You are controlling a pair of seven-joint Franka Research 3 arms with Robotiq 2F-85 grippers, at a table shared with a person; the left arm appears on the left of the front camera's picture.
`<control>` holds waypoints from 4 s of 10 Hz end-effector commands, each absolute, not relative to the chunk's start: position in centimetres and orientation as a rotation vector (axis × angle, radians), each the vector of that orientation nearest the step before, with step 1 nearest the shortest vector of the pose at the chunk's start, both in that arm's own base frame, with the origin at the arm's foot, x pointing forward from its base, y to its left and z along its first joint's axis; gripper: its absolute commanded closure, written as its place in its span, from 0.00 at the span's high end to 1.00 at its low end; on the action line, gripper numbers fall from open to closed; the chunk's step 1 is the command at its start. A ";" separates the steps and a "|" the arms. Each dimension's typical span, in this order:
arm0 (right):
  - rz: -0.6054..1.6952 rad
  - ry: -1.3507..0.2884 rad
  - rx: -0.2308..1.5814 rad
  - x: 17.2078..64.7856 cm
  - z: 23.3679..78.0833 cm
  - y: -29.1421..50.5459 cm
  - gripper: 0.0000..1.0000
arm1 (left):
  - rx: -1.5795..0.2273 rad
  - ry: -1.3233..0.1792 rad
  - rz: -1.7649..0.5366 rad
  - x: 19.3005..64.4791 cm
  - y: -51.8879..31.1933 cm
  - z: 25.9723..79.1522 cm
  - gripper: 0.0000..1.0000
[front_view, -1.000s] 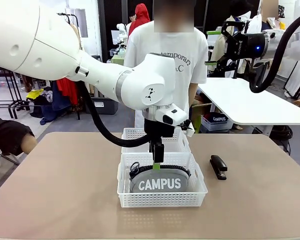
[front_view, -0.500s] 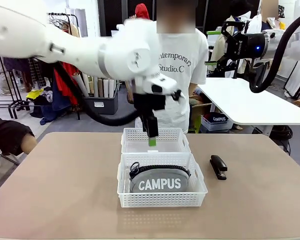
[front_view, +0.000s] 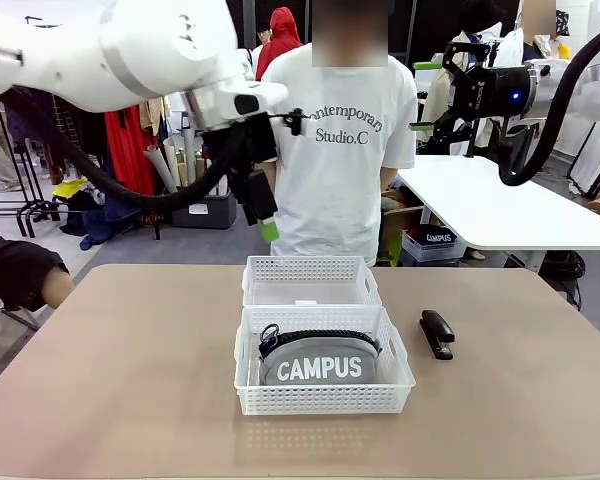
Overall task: Distribute items into two baskets.
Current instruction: Pick up the Stapler that the person points to.
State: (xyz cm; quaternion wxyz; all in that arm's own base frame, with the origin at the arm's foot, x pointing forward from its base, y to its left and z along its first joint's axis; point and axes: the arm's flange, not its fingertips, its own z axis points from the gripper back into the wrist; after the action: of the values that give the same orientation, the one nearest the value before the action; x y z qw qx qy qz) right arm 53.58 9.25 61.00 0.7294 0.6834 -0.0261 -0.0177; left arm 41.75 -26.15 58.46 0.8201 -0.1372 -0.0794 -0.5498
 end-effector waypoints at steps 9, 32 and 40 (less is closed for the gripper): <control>-0.040 -0.062 1.506 53.6 61.1 9.2 1.00 | -0.403 -0.207 -0.742 42.8 -16.7 60.2 1.00; -0.040 -0.062 1.506 53.6 61.1 9.2 1.00 | -1.458 -0.339 -0.064 48.6 -2.1 60.5 1.00; -0.040 -0.062 1.506 53.6 61.1 9.2 1.00 | -1.463 -0.345 -0.059 48.2 -2.1 61.1 1.00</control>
State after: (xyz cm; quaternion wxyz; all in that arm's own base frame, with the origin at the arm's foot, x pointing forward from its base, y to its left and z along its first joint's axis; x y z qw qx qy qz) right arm 53.59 9.23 60.99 0.7294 0.6834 -0.0262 -0.0178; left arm 48.28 -2.17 61.02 0.7304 -0.6641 -0.1570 -0.0280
